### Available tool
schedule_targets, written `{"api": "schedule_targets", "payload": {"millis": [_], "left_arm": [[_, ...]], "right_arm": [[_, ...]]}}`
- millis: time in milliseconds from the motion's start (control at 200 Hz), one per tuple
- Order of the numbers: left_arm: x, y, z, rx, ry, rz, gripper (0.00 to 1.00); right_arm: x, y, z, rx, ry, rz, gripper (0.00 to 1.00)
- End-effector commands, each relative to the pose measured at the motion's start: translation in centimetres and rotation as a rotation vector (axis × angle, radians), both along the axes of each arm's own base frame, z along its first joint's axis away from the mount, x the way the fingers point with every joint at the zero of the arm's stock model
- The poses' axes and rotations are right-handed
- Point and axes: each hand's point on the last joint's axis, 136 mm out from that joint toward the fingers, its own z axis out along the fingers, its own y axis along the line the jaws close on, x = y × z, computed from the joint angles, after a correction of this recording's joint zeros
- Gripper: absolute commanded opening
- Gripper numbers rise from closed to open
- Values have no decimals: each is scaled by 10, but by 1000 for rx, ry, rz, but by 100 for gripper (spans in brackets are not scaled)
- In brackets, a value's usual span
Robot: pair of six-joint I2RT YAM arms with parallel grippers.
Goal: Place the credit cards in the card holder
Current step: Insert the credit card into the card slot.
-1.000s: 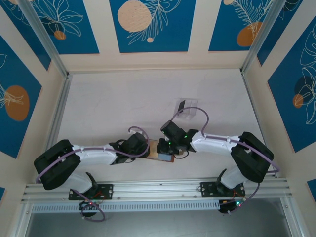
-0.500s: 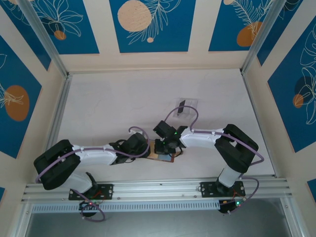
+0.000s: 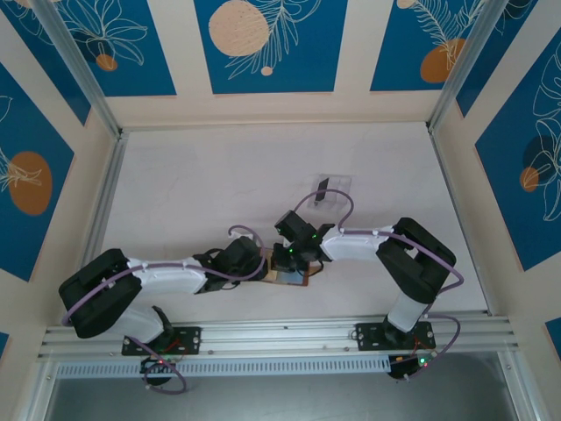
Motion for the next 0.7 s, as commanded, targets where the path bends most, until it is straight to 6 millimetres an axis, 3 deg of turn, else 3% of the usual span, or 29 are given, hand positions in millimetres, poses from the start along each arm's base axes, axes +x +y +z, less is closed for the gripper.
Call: {"api": "schedule_targets", "payload": {"millis": [0, 165, 320, 425, 695], "left_arm": [[-51, 44, -50, 200, 193, -49, 38], [-51, 44, -55, 204, 201, -45, 38], [-51, 43, -57, 203, 206, -43, 38], [-51, 42, -56, 204, 205, -46, 38], [-51, 43, -55, 207, 204, -45, 38]], "right_arm": [[5, 2, 25, -5, -57, 54, 3], [9, -44, 44, -219, -108, 60, 18], [17, -75, 33, -381, -120, 47, 25], [20, -80, 23, -466, -126, 61, 28], [19, -72, -8, -558, -111, 110, 33]]}}
